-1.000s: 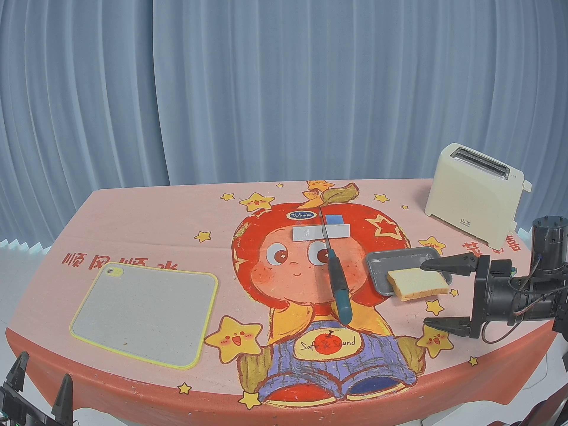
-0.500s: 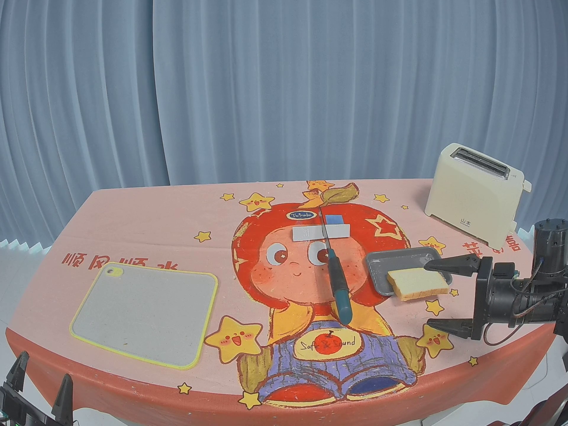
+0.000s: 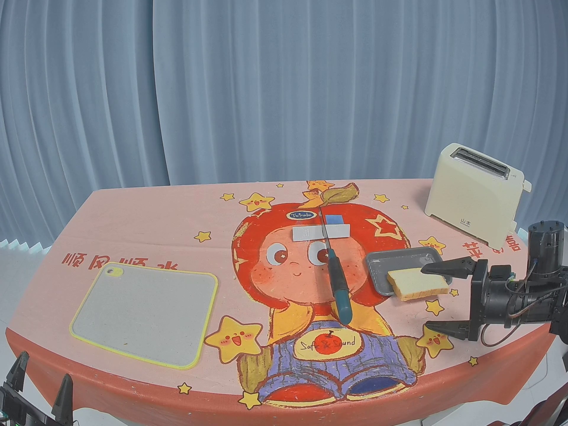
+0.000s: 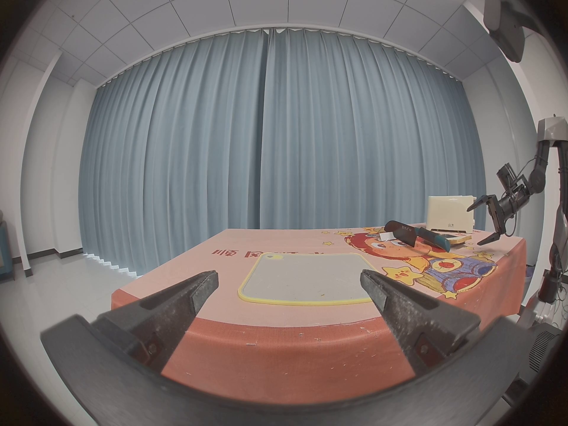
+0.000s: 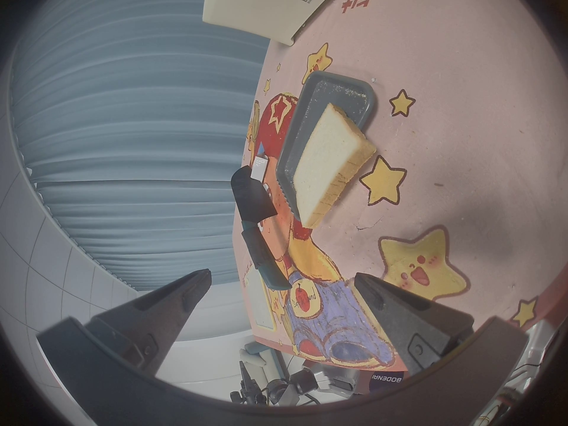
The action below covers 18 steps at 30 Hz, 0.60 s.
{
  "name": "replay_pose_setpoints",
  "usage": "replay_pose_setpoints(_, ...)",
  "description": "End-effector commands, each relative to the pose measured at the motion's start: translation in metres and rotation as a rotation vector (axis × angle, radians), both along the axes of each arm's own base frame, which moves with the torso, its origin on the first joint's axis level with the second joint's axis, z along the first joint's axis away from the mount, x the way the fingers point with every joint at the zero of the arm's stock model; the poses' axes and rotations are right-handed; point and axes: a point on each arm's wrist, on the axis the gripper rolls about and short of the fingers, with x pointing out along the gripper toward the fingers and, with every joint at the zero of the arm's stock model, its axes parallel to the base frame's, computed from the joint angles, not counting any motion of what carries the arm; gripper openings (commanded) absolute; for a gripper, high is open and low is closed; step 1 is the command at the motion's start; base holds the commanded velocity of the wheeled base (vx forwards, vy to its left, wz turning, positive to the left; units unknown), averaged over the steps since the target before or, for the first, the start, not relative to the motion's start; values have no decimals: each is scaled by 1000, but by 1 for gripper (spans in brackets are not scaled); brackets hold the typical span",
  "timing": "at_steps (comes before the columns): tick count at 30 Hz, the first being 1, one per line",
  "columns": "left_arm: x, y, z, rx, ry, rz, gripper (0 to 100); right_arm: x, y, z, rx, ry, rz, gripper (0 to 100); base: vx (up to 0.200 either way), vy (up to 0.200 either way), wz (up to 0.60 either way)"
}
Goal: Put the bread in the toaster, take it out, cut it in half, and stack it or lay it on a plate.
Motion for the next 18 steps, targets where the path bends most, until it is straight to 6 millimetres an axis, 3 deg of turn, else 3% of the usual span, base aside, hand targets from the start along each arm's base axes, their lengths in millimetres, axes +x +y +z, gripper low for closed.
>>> replay_pose_setpoints(1, 0, 0, -5, 0, 1, 0, 100, 8, 0, -7, -9, 34, -10, 100, 0, 0, 0)
replay_pose_setpoints(18, 0, 0, -5, 0, 1, 0, 100, 30, -11, -22, 28, 22, -105, 100, 0, 0, 0)
